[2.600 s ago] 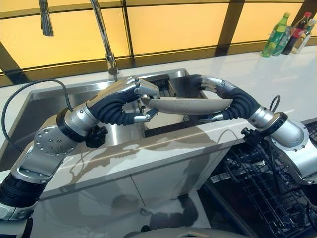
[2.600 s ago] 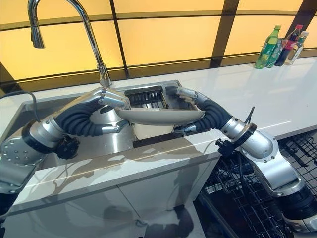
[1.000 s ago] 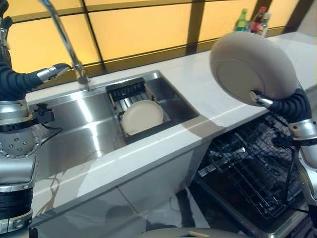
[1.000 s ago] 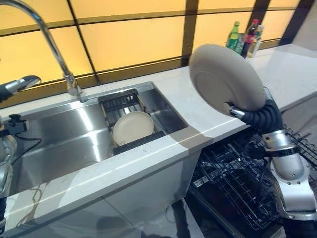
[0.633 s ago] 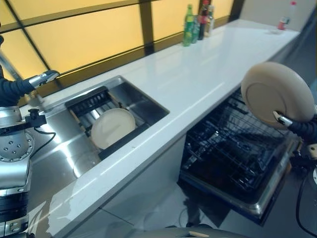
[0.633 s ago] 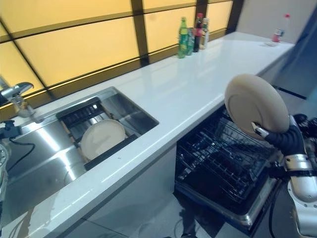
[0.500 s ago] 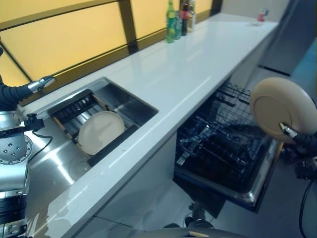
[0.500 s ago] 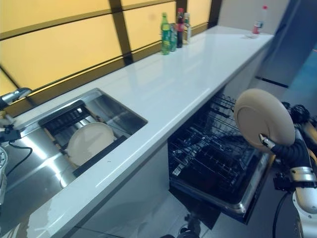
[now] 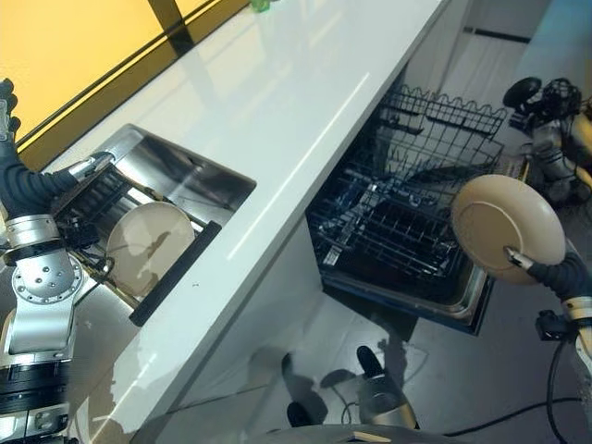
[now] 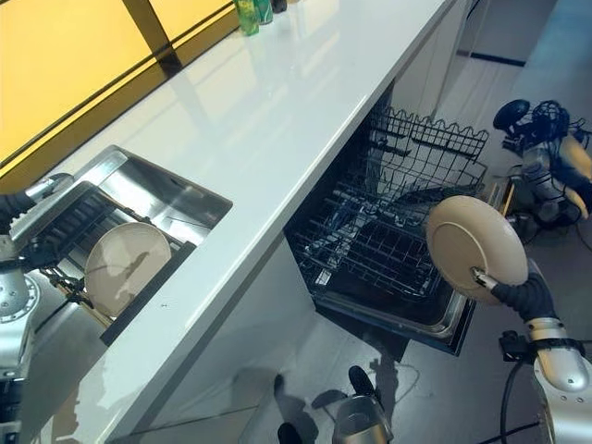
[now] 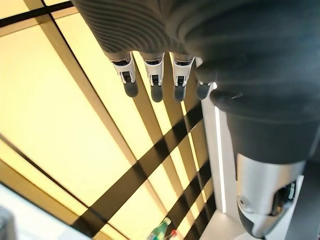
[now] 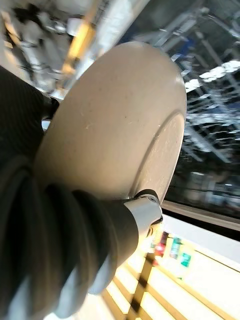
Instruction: Pick up plates and place into dishwasher.
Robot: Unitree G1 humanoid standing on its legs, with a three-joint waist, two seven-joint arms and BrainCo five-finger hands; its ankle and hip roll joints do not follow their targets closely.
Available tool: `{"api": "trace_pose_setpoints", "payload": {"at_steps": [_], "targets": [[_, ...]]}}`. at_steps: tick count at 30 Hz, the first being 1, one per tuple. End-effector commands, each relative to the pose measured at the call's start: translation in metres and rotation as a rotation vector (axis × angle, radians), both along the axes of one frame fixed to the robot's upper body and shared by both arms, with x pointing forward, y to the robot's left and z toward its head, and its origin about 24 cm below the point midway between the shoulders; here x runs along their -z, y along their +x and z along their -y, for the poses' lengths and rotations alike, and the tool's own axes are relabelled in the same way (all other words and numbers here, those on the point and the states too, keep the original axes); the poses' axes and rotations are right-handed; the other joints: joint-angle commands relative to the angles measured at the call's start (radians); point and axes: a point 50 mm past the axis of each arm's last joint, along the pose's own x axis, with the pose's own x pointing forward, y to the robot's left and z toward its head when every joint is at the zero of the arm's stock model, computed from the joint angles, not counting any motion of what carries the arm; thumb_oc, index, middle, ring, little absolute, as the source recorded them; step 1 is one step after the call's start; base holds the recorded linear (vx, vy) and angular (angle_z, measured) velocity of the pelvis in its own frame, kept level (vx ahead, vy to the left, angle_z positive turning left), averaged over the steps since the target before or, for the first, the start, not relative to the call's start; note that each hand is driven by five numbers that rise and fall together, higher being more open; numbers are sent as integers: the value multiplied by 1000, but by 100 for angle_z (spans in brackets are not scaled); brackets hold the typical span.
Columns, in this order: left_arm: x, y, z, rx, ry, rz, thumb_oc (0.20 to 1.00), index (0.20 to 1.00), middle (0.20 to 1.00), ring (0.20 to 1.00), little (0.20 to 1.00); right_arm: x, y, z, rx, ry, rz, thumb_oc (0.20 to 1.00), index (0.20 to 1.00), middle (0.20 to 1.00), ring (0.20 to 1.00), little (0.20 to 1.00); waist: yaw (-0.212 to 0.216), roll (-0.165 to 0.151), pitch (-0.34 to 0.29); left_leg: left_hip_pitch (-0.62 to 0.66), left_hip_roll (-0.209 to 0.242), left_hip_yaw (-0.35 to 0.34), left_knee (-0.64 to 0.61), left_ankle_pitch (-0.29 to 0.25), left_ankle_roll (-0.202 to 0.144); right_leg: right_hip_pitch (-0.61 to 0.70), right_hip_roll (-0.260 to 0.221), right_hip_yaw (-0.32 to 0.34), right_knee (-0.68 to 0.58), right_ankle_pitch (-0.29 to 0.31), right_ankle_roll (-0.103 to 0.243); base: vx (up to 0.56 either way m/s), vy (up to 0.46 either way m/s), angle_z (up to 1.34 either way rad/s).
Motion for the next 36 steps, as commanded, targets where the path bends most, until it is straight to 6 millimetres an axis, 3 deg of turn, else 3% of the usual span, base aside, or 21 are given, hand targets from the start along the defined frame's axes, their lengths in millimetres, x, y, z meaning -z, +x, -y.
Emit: {"api": "trace_pose_setpoints", "payload": {"at_steps": [1,12,21,26,30,36], "targets": [[-35,6,11,37,74,106,1000,1000,1000,1000,1000,-25,25,-5,-90,-43,55,200,200,200,200,200,53,-48,-15,-77,-34,-83,85,-62,22,-103,-21,-49,153,-61,42,-14,-174,10],[-67,23,23,70,139,135,1000,1000,1000,1000,1000,-36,61,7,-107,-179,-61,200,200,200,200,200,127,-67,73,-191,5,-131,151,-35,-15,-133,-6,-115,159,-68,-6,-51,-197,24],[-99,29,26,68,186,198,1000,1000,1000,1000,1000,-37,82,10,-154,-110,-134,200,200,200,200,200,162,-56,150,-290,33,-176,173,3,-39,-195,20,-166,179,-74,-43,-82,-164,12],[-115,32,36,87,222,216,1000,1000,1000,1000,1000,0,84,-8,-355,-180,-420,200,200,200,200,200,183,-67,170,-323,46,-192,190,14,-48,-208,26,-197,186,-80,-61,-54,-145,7],[-129,35,44,101,251,228,1000,1000,1000,1000,1000,24,81,-7,-384,-267,-600,200,200,200,200,200,199,-82,183,-340,56,-204,208,18,-52,-203,33,-213,186,-80,-69,-44,-143,4],[-141,40,49,113,276,228,1000,1000,1000,1000,1000,38,82,-12,-394,-268,-680,200,200,200,200,200,209,-95,201,-358,65,-217,226,23,-51,-204,42,-219,199,-83,-76,-33,-80,4]]}}
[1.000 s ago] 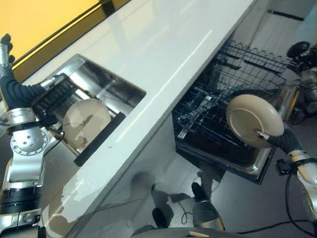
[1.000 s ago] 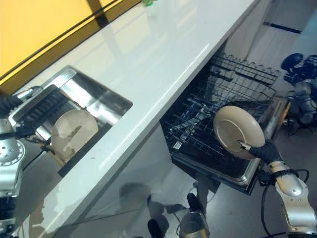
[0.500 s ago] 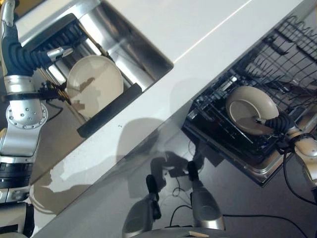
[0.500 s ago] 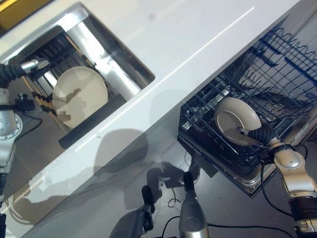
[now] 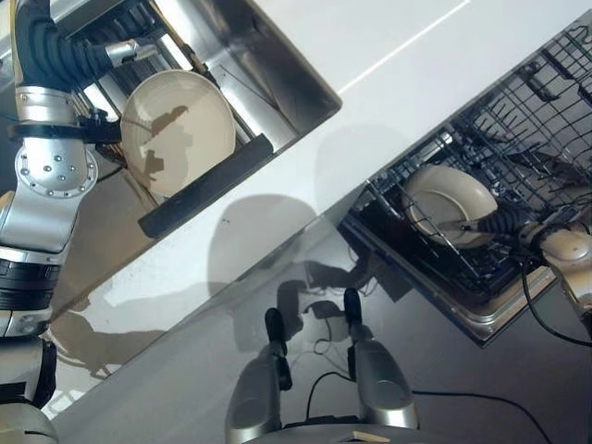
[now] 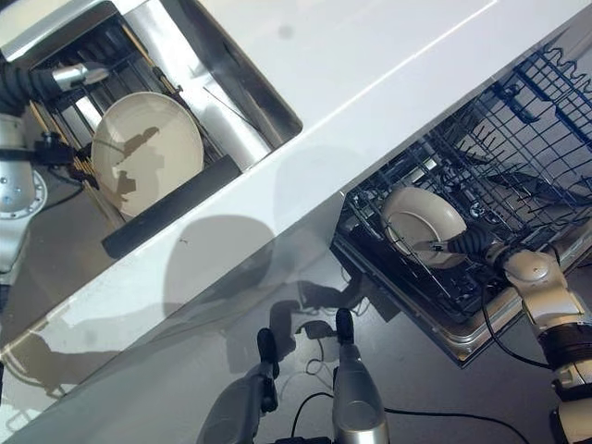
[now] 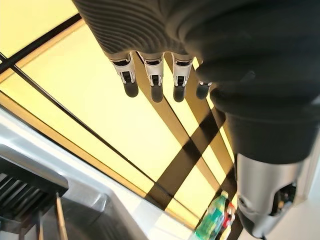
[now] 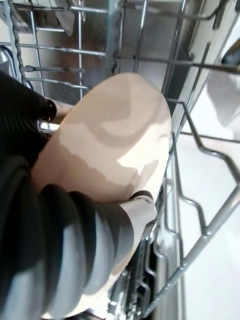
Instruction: Pick up plates and place into dishwasher.
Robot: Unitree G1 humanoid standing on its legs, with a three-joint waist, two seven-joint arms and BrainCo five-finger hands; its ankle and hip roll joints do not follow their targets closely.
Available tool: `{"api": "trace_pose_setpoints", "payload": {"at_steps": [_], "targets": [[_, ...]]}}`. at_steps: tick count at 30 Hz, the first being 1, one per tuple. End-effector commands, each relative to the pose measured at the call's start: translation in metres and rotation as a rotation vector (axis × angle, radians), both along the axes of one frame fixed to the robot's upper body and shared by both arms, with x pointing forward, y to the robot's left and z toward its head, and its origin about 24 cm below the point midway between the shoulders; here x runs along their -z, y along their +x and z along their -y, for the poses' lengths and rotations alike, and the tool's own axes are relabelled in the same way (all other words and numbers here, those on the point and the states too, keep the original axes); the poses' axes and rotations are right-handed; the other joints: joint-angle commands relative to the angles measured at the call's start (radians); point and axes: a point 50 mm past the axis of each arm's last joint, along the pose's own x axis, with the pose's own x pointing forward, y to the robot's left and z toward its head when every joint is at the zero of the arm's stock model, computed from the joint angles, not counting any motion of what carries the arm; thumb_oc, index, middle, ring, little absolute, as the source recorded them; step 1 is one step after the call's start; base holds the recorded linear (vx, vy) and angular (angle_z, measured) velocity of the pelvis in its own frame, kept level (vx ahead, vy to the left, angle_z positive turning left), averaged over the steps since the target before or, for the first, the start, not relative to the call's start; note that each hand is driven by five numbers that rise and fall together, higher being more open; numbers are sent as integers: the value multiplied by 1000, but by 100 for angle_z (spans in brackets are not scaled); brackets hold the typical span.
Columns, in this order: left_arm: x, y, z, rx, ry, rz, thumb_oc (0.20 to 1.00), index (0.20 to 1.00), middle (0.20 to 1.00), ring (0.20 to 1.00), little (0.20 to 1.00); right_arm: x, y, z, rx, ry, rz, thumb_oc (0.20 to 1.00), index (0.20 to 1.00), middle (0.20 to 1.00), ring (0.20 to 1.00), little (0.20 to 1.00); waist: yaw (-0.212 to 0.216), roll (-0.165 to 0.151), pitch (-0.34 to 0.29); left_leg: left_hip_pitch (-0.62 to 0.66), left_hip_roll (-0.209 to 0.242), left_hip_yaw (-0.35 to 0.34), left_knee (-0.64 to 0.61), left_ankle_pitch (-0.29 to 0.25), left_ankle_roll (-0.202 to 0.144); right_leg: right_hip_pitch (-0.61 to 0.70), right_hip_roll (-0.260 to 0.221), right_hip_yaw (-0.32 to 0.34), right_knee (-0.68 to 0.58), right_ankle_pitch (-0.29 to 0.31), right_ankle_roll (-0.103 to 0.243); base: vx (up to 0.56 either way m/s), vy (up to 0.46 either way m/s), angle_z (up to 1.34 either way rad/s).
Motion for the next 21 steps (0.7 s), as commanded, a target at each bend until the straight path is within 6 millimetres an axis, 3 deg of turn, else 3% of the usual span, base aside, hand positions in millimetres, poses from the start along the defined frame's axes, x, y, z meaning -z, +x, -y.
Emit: {"api": "trace_pose_setpoints", "payload": {"at_steps": [1,9,10,11,12,16,21], "targets": [[-31,-8,-5,-20,15,102,1000,1000,1000,1000,1000,53,-16,-18,-91,-24,-250,200,200,200,200,200,27,-9,-32,-119,15,-43,88,4,-14,-103,10,-22,184,-117,-13,-35,-39,0],[-33,-9,-7,-18,26,100,1000,1000,1000,1000,1000,62,-25,-14,-29,9,-209,200,200,200,200,200,32,-25,-33,-110,11,-38,83,1,-9,-90,8,-24,177,-112,-10,-6,-1,5],[-33,-9,-8,-18,25,96,1000,1000,1000,1000,1000,62,-26,-13,-10,19,-191,275,275,275,275,275,32,-27,-37,-107,11,-37,83,1,-8,-86,9,-23,175,-112,-10,0,0,0],[-31,-9,-9,-19,25,92,1000,1000,1000,1000,1000,61,-27,-12,7,25,-171,840,840,840,840,840,32,-30,-41,-104,9,-36,81,-1,-6,-82,10,-22,173,-112,-9,0,0,0],[-30,-10,-10,-19,25,89,1000,1000,1000,1000,1000,61,-28,-11,18,25,-161,1000,1000,1000,1000,1000,32,-32,-44,-100,9,-34,80,-2,-6,-79,10,-21,172,-111,-9,0,0,0],[-24,-11,-16,-30,23,62,1000,1000,1000,1000,1000,55,-33,-2,77,26,-76,1000,1000,1000,1000,1000,27,-41,-63,-80,9,-25,70,-5,-3,-58,13,-15,160,-108,-4,34,17,1],[-5,-13,-31,-48,-5,-3,1000,1000,1000,1000,1000,34,-39,6,140,56,93,1000,1000,1000,1000,1000,9,-51,-96,-42,17,-7,54,-10,0,-30,19,-4,147,-107,0,65,34,1]]}}
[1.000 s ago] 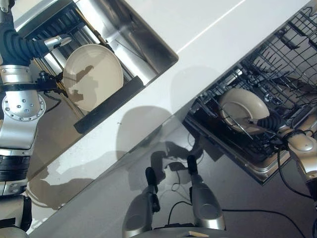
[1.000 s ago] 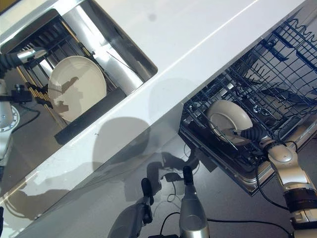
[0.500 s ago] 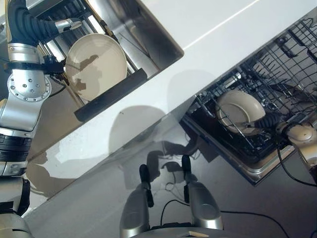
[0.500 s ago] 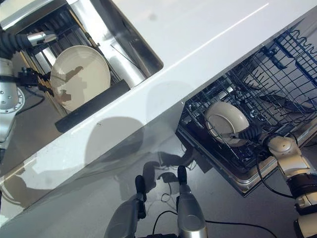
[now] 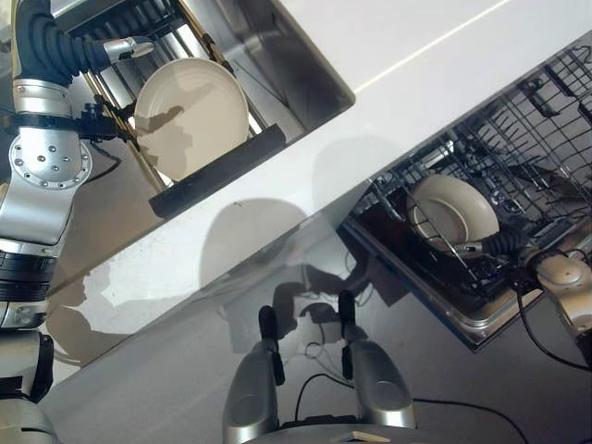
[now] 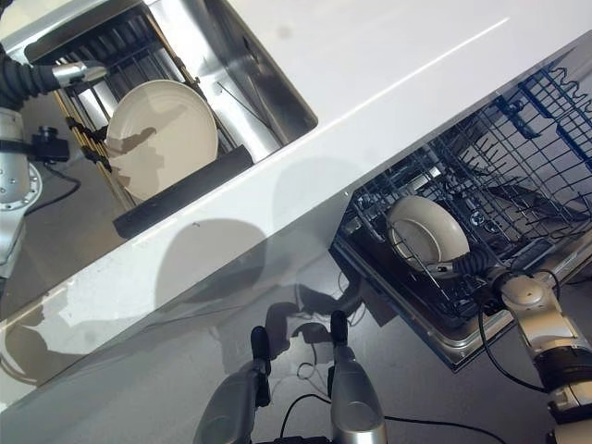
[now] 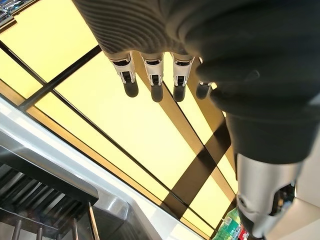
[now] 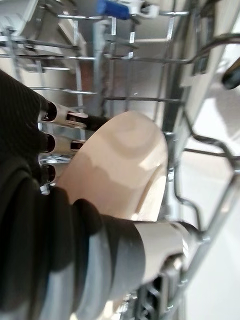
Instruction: Pick up plates and place into dishwasher.
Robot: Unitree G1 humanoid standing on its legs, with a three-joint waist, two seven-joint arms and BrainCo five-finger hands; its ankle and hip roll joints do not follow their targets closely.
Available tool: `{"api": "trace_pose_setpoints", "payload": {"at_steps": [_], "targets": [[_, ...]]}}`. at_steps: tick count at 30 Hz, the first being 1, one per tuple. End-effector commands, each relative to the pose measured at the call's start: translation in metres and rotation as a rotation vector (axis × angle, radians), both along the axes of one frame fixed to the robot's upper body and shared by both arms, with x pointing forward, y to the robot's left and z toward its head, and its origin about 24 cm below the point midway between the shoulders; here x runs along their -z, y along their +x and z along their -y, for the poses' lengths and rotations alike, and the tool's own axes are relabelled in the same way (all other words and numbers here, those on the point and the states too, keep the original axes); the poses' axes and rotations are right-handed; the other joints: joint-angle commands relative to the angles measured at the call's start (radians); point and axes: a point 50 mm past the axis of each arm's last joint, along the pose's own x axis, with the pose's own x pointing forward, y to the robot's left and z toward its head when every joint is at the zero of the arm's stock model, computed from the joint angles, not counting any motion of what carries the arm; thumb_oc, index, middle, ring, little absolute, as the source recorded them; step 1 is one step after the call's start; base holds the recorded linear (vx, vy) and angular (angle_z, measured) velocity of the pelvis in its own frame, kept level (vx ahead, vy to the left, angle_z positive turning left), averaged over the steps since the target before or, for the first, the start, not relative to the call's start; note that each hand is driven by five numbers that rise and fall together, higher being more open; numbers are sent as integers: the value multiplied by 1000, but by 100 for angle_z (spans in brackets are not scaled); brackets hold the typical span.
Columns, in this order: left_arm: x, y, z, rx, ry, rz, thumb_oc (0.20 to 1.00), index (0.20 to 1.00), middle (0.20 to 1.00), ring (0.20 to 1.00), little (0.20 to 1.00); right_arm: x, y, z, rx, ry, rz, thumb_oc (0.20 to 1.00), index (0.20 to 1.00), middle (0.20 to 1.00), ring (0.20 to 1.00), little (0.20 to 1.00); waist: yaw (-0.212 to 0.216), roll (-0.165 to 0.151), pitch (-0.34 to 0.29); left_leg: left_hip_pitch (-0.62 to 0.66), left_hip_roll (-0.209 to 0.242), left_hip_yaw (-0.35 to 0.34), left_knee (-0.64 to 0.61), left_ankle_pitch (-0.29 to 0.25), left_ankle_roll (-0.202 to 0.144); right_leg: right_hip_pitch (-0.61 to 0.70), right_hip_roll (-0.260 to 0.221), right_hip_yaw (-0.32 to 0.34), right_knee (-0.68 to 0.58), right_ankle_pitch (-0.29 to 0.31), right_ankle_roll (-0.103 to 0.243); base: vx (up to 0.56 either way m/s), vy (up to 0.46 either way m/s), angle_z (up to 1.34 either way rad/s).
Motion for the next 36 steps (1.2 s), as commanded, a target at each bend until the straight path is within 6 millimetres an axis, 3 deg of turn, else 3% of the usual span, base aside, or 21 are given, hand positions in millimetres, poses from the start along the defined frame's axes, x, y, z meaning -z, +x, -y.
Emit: {"api": "trace_pose_setpoints", "payload": {"at_steps": [1,10,14,18,20,21,23,27,31,36], "targets": [[-3,-16,-26,-39,-20,35,1000,1000,1000,1000,1000,2,-14,-8,-17,-9,79,1000,1000,1000,1000,1000,-10,-31,-108,-31,10,18,18,-7,6,-39,14,18,121,-106,10,80,36,-4],[49,-27,-42,-50,-44,-123,1000,1000,1000,1000,1000,-24,-35,-2,30,-104,229,1000,1000,1000,1000,1000,-43,-53,-203,56,47,32,-9,-10,0,33,57,51,101,-126,-1,128,-13,-7],[79,-30,-48,-68,-60,-238,1000,1000,1000,1000,1000,-45,-42,-5,32,-132,333,1000,1000,1000,1000,1000,-52,-65,-247,63,60,32,90,-46,0,70,74,73,104,-132,-17,148,-30,-3],[99,-34,-54,-80,-85,-308,1000,1000,1000,1000,1000,-65,-48,-13,21,-150,460,1000,1000,1000,1000,1000,-49,-71,-267,46,49,20,224,-84,18,103,78,98,104,-134,-27,119,30,-8],[113,-40,-58,-98,-101,-345,1000,1000,1000,1000,1000,-79,-51,-21,0,-146,556,1000,1000,1000,1000,1000,-36,-68,-276,38,6,-33,254,-100,39,121,85,131,108,-138,-29,155,127,-21],[120,-44,-62,-112,-113,-362,1000,1000,1000,1000,1000,-83,-51,-26,-17,-141,597,1000,1000,1000,1000,1000,-23,-62,-281,46,-32,-77,225,-112,57,125,93,154,114,-142,-27,142,178,-45],[135,-51,-65,-134,-132,-397,1000,1000,1000,1000,1000,-90,-49,-37,-50,-129,660,1000,1000,1000,1000,1000,-4,-43,-298,82,-62,-134,131,-97,69,131,110,182,122,-157,-25,163,215,-88],[146,-52,-65,-143,-155,-431,1000,1000,1000,1000,1000,-101,-49,-48,-61,-103,788,1000,1000,1000,1000,1000,22,-22,-310,95,-81,-221,27,-30,46,154,110,206,111,-172,-21,72,200,-56],[158,-47,-64,-156,-193,-463,1000,1000,1000,1000,1000,-107,-53,-56,-120,-48,882,1000,1000,1000,1000,1000,0,3,-315,126,-75,-202,-3,-32,41,140,91,197,121,-182,-11,-8,251,-14],[164,-40,-66,-180,-176,-520,1000,1000,1000,1000,1000,-108,-56,-57,-141,-19,881,1000,1000,1000,1000,1000,-24,15,-332,150,-87,-177,-33,-27,46,131,69,198,120,-167,11,54,215,-3]]}}
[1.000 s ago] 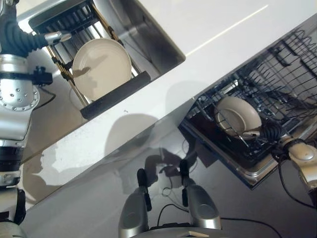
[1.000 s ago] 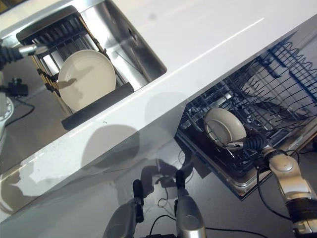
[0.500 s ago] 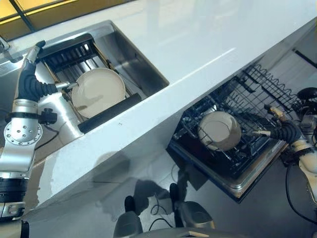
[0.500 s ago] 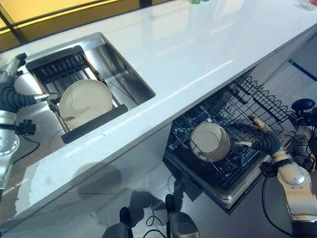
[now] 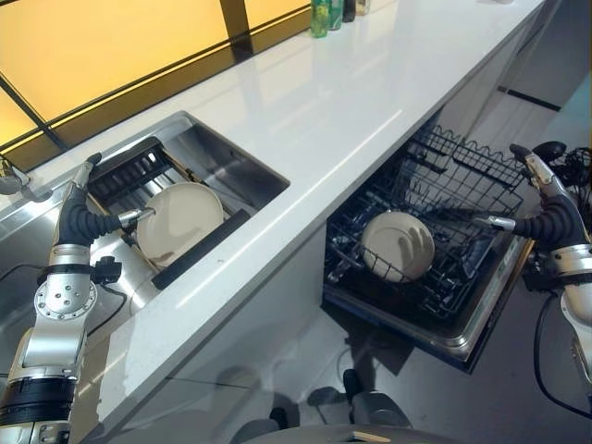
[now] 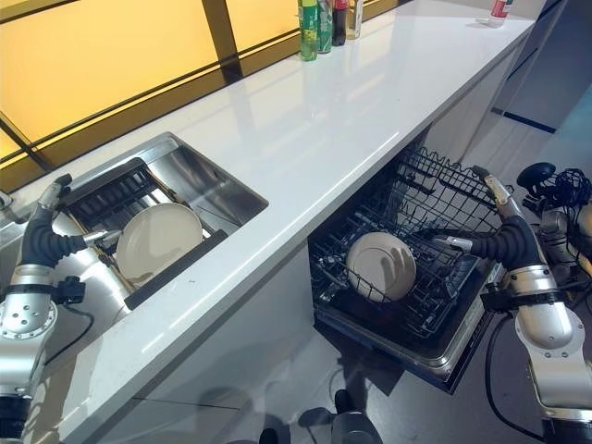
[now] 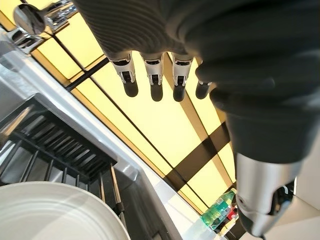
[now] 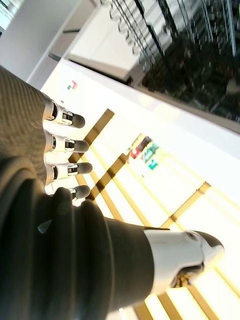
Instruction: Pick up plates and place into dishwasher.
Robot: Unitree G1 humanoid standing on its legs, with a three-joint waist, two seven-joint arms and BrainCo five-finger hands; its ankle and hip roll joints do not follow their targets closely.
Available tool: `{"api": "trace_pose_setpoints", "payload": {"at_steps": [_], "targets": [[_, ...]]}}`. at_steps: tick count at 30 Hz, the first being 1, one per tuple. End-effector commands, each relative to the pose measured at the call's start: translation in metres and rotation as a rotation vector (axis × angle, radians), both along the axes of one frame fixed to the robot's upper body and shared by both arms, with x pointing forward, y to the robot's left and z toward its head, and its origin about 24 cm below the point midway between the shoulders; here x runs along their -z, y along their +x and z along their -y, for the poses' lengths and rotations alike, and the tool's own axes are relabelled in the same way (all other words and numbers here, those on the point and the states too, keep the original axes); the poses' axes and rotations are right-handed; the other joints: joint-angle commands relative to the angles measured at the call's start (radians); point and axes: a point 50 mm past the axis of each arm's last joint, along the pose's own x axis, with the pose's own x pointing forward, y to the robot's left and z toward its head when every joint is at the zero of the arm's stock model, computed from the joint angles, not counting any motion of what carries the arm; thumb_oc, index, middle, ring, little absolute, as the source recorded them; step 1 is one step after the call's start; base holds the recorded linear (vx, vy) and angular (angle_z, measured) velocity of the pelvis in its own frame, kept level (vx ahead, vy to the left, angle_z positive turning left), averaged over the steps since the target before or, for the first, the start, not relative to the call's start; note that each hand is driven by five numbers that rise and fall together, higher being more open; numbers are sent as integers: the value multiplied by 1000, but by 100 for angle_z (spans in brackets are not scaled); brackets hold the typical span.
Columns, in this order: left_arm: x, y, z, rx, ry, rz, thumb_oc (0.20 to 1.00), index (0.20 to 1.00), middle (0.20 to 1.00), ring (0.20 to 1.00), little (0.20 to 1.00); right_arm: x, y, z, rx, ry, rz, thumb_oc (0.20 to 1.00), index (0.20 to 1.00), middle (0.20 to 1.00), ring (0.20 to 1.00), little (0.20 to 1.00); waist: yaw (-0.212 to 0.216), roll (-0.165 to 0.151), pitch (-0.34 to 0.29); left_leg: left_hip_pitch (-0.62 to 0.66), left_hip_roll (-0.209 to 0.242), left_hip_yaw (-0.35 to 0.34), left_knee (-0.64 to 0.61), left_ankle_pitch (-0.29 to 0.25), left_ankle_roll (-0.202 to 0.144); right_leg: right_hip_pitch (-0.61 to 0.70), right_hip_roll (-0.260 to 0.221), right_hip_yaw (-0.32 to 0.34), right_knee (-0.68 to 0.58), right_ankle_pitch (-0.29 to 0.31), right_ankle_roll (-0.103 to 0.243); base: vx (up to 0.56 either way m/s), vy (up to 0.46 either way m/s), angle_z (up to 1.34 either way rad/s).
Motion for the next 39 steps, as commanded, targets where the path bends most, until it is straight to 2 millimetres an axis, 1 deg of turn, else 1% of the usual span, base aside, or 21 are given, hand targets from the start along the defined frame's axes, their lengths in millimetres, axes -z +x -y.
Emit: {"api": "trace_pose_setpoints", "payload": {"at_steps": [1,3,6,8,11,13,16,18,22,23,24,26,30,32,36,39], "targets": [[-12,9,-8,-27,72,15,1000,1000,1000,1000,1000,-23,-4,-8,-78,1,123,1000,1000,1000,1000,1000,-17,-10,-56,-77,-30,-30,-14,56,19,52,31,-28,33,-103,-11,130,233,0],[-11,12,-10,-39,75,-1,1000,1000,1000,1000,1000,-22,-3,-8,-83,3,114,1000,1000,1000,1000,1000,-23,-7,-57,-69,-36,-25,-23,52,24,49,22,-24,34,-102,-2,98,191,-1],[-6,13,-19,-90,92,-22,1000,1000,1000,1000,1000,-22,-3,-9,-99,3,99,1000,1000,1000,1000,1000,-34,1,-54,-66,-47,-11,-23,43,32,34,7,-13,39,-94,11,70,212,-4],[-3,14,-26,-123,79,-37,1000,1000,1000,1000,1000,-24,-1,-10,-106,-3,97,1000,1000,1000,1000,1000,-43,7,-43,-72,-55,1,-21,37,37,14,-2,-3,46,-87,20,15,194,-9],[-1,16,-29,-145,79,-48,1000,1000,1000,1000,1000,-26,2,-11,-113,-6,103,1000,1000,1000,1000,1000,-48,11,-29,-81,-65,14,-19,32,44,-11,-10,9,53,-78,30,2,160,-15],[-2,16,-33,-156,82,-53,1000,1000,1000,1000,1000,-29,2,-12,-124,-8,108,1000,1000,1000,1000,1000,-52,11,-15,-92,-70,26,-13,27,50,-31,-16,19,61,-72,39,4,132,-14],[-6,20,-33,-166,85,-41,1000,1000,1000,1000,1000,-31,4,-14,-131,-8,118,1000,1000,1000,1000,1000,-58,9,4,-112,-78,39,0,21,55,-60,-21,30,70,-64,48,-16,99,-17],[-10,24,-34,-175,83,-19,1000,1000,1000,1000,1000,-36,6,-16,-135,-12,138,1000,1000,1000,1000,1000,-64,9,31,-134,-83,49,16,18,58,-92,-23,39,88,-59,53,-57,114,-13],[-19,33,-30,-187,89,27,1000,1000,1000,1000,1000,-45,12,-20,-140,-19,184,1000,1000,1000,1000,1000,-73,10,90,-206,-91,64,67,16,61,-173,-20,55,129,-46,53,-132,89,-19],[-24,36,-28,-191,87,50,1000,1000,1000,1000,1000,-49,14,-22,-140,-21,205,1000,1000,1000,1000,1000,-75,10,116,-235,-93,68,83,18,62,-199,-19,59,137,-38,52,-145,62,-14],[-26,38,-28,-193,89,56,1000,1000,1000,1000,1000,-50,15,-23,-140,-23,213,1000,1000,1000,1000,1000,-76,9,124,-248,-93,70,91,18,62,-211,-18,61,141,-36,51,-156,61,-9],[-35,42,-27,-205,102,80,1000,1000,1000,1000,1000,-55,19,-28,-143,-21,238,1000,1000,1000,1000,1000,-79,8,160,-293,-95,82,118,21,63,-251,-16,66,151,-23,50,-113,58,-14],[-41,47,-29,-233,121,81,1000,1000,1000,1000,1000,-60,23,-34,-153,-29,264,1000,1000,1000,1000,1000,-82,7,200,-342,-98,97,143,26,65,-294,-19,63,162,-7,49,-40,71,-5],[-43,47,-33,-261,129,66,1000,1000,1000,1000,1000,-63,23,-35,-155,-37,272,1000,1000,1000,1000,1000,-81,7,210,-357,-99,100,150,25,65,-307,-25,60,162,-2,49,-3,64,0],[-41,47,-49,-345,124,-3,1000,1000,1000,1000,1000,-68,25,-36,-156,-50,287,1000,1000,1000,1000,1000,-80,11,227,-382,-103,107,160,25,63,-328,-37,54,158,11,45,7,68,-3],[-45,44,-65,-457,228,-86,1000,1000,1000,1000,1000,-71,28,-39,-155,-60,291,1000,1000,1000,1000,1000,-78,14,239,-392,-105,107,160,25,62,-334,-46,45,151,18,42,9,32,-6]]}}
